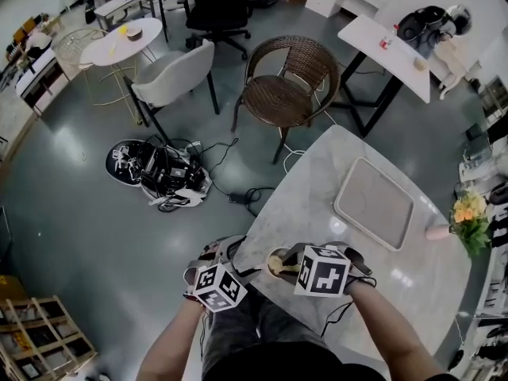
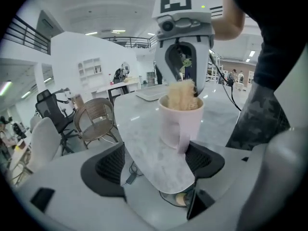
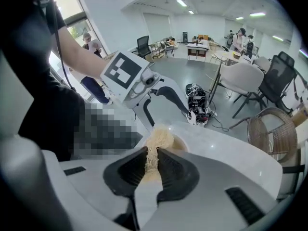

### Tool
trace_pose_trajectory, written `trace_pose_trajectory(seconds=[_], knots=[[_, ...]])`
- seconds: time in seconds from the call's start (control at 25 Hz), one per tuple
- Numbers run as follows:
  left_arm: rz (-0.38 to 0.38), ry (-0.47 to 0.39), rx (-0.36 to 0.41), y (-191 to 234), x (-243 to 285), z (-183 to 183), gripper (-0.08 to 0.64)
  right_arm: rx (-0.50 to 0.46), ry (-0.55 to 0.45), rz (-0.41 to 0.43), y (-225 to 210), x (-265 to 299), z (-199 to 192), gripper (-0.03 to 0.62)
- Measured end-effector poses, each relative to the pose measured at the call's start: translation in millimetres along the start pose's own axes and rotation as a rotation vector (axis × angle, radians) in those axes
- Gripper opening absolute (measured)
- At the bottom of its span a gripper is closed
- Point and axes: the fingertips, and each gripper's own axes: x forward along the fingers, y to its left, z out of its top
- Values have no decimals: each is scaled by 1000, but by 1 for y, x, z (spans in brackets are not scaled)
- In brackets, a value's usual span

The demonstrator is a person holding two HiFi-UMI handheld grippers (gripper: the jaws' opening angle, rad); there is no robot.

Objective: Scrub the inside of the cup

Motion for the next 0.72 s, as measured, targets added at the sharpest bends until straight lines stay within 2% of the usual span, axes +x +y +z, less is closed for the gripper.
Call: trace_pose_trajectory(seconds=[0.16, 0.28, 0.36, 0.48, 0.72], knots=[[16, -2, -28, 21, 6, 3, 405, 45, -30, -8, 1, -8, 3, 60], [22, -12, -59, 29, 7, 6, 406, 35, -27, -65, -7, -12, -1, 60], [17, -20, -106, 25, 3, 1, 407, -33, 7, -128, -12, -12, -5, 60], [8, -22, -151, 5, -7, -8, 408, -185, 71, -188, -13, -7, -7, 60], [28, -24, -201, -49, -13, 5, 416, -400, 209, -227, -14, 16, -14, 60]])
